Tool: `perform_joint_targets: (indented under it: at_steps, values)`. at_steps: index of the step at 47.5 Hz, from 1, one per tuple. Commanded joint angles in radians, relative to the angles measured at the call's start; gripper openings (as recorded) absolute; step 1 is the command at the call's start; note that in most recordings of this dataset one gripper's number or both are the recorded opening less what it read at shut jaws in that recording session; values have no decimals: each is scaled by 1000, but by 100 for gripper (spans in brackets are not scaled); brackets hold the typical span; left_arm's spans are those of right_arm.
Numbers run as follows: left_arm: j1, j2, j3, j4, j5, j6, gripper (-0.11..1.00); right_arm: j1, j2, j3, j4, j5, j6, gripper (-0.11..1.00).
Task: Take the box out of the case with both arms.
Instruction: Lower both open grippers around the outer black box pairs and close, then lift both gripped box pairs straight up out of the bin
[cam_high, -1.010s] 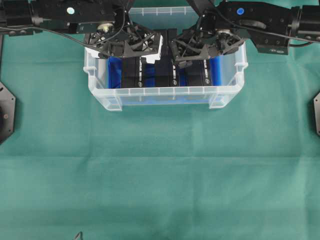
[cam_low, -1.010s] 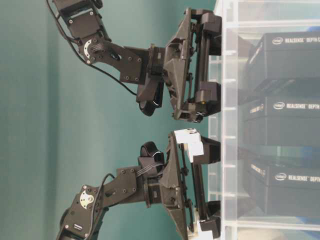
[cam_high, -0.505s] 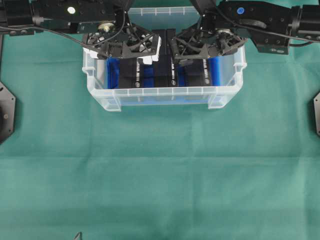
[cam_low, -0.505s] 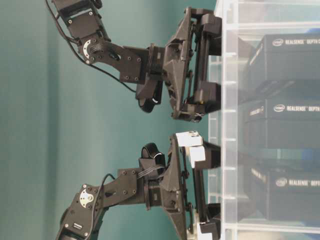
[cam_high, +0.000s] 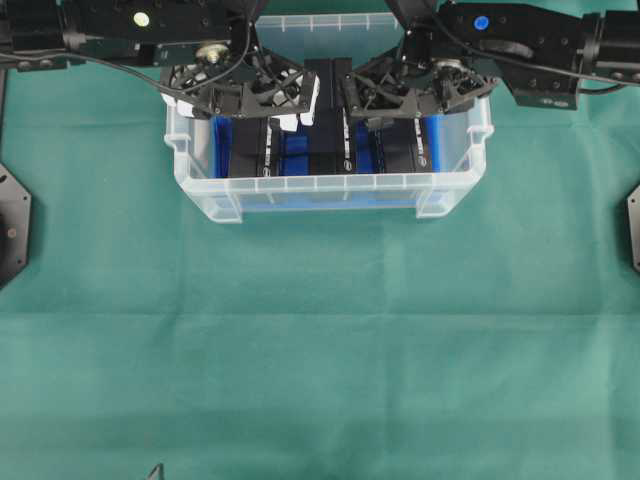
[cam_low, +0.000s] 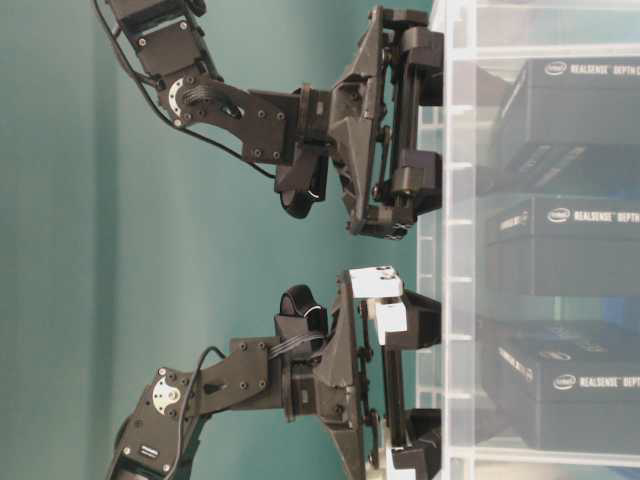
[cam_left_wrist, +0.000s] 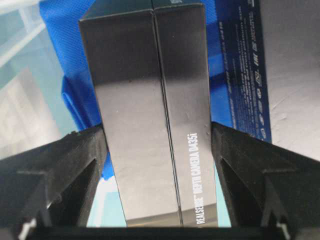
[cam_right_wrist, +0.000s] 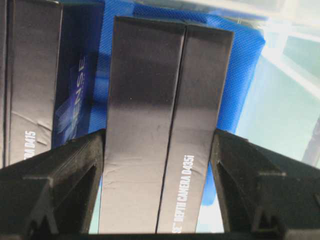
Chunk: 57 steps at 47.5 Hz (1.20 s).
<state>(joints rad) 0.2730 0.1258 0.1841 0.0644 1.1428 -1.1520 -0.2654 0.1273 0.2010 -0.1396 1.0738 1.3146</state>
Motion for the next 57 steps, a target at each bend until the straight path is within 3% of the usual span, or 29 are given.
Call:
perform_joint_targets:
  at_steps: [1,24,34,57]
  values:
    - [-5,-25,-28,3,17,3,64,-3,-17,-6,-3,-5,-2,65]
    - [-3,-26,-137,-5,101,14,64,-5,-78,-86,-9,44,5,65]
    - [-5,-38,-198,-14,132,17,64,-5,-106,-166,-26,124,5,65]
    - [-3,-103,-425,-12,353,32,64,-3,-138,-376,-57,304,-21,65]
